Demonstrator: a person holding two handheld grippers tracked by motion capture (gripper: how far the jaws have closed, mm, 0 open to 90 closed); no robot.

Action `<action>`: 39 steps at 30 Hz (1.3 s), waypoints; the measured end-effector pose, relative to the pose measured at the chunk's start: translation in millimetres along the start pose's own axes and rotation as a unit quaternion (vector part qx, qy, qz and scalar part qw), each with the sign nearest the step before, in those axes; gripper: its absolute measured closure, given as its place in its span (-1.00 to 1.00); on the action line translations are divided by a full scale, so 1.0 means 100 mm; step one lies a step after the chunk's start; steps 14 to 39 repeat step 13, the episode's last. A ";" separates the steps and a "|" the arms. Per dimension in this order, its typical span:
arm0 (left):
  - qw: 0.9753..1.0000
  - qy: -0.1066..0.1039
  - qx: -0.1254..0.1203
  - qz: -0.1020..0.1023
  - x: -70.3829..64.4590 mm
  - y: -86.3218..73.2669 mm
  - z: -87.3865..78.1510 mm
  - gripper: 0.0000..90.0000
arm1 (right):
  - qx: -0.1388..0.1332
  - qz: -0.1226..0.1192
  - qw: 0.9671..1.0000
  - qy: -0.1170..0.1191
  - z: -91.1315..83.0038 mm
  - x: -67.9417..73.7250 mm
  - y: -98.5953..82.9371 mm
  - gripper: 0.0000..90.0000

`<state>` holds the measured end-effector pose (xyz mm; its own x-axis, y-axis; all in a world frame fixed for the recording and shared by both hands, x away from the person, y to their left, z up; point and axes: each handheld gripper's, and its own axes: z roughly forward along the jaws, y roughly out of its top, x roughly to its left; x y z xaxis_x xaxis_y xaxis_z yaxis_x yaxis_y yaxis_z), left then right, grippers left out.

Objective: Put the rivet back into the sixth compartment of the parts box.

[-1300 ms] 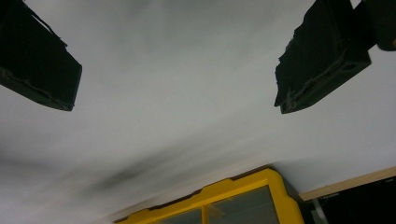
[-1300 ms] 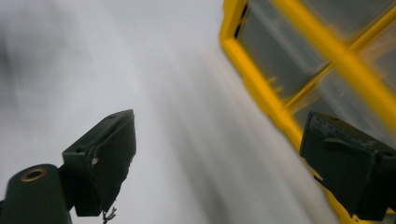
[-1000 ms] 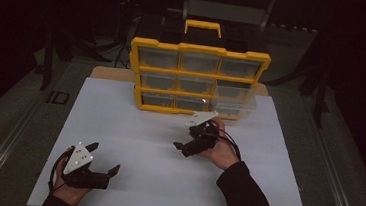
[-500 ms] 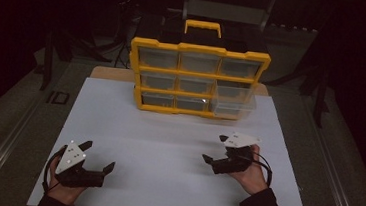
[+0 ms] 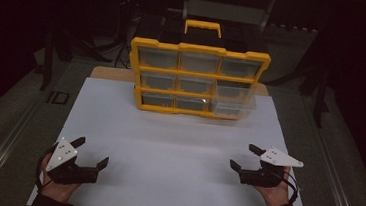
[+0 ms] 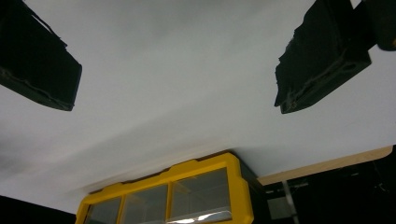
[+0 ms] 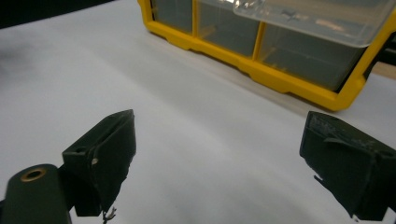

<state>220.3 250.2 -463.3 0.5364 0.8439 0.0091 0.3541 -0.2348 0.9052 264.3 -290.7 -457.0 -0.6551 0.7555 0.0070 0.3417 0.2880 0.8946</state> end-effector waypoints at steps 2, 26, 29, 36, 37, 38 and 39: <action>1.000 -0.002 -0.001 -0.004 0.02 0.00 0.01 -0.98 | -0.008 -0.002 1.000 0.000 -0.03 -0.01 0.00 -0.77; 1.000 -0.001 0.002 -0.006 0.05 -0.02 0.04 -0.98 | -0.018 -0.014 1.000 0.019 -0.05 -0.01 -0.01 -0.77; 1.000 -0.001 0.002 -0.006 0.05 -0.02 0.04 -0.98 | -0.018 -0.014 1.000 0.019 -0.05 -0.01 -0.01 -0.77; 1.000 -0.001 0.002 -0.006 0.05 -0.02 0.04 -0.98 | -0.018 -0.014 1.000 0.019 -0.05 -0.01 -0.01 -0.77; 1.000 -0.001 0.002 -0.006 0.05 -0.02 0.04 -0.98 | -0.018 -0.014 1.000 0.019 -0.05 -0.01 -0.01 -0.77; 1.000 -0.001 0.002 -0.006 0.05 -0.02 0.04 -0.98 | -0.018 -0.014 1.000 0.019 -0.05 -0.01 -0.01 -0.77; 1.000 -0.001 0.002 -0.006 0.05 -0.02 0.04 -0.98 | -0.018 -0.014 1.000 0.019 -0.05 -0.01 -0.01 -0.77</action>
